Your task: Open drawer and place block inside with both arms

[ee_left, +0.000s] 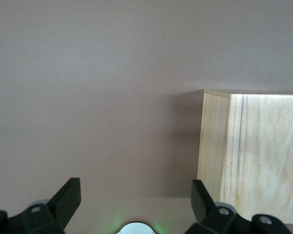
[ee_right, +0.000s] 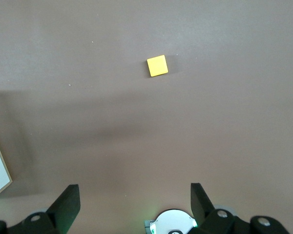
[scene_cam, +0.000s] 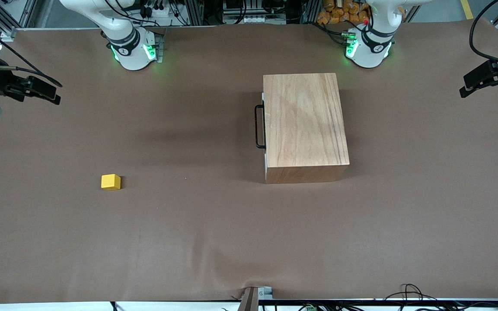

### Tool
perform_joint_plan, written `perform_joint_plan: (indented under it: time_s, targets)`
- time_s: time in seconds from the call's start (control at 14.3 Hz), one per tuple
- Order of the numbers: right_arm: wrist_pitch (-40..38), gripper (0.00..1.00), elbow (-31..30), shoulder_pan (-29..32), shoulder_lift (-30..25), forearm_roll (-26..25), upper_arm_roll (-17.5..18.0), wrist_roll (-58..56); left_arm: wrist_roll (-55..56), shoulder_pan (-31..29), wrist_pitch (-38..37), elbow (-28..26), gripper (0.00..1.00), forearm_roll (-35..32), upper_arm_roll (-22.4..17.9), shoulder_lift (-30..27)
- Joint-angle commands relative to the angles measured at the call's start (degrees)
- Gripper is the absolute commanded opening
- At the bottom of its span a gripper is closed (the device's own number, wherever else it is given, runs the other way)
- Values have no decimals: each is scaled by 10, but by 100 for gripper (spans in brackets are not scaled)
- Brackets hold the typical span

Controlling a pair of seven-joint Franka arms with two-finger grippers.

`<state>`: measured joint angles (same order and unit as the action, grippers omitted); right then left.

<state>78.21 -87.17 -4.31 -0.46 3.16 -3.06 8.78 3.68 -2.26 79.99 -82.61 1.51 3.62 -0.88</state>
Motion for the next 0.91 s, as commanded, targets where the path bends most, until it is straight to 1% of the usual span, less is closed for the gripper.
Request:
perform_joint_plan:
  time_s: [0.0,0.28,0.35,0.49,0.7,0.84]
  targets:
    - [-11,100,8,3,-5,7,-3,9,-8,-4,-4,4,100,-5,3,1]
    - [-11,100,9,8,-7,8,-3,9,-3,7,-5,5,100,2,9,8]
    - [-11,100,9,13,-7,9,-3,9,0,14,-5,5,100,16,14,9]
    - [-15,100,6,22,-9,9,1,9,1,27,-5,5,100,20,17,21]
    - [-24,100,6,23,-9,8,-3,7,15,79,-1,10,100,33,21,43]
    - [-26,100,8,23,-6,6,-3,6,96,133,0,39,100,36,21,80]
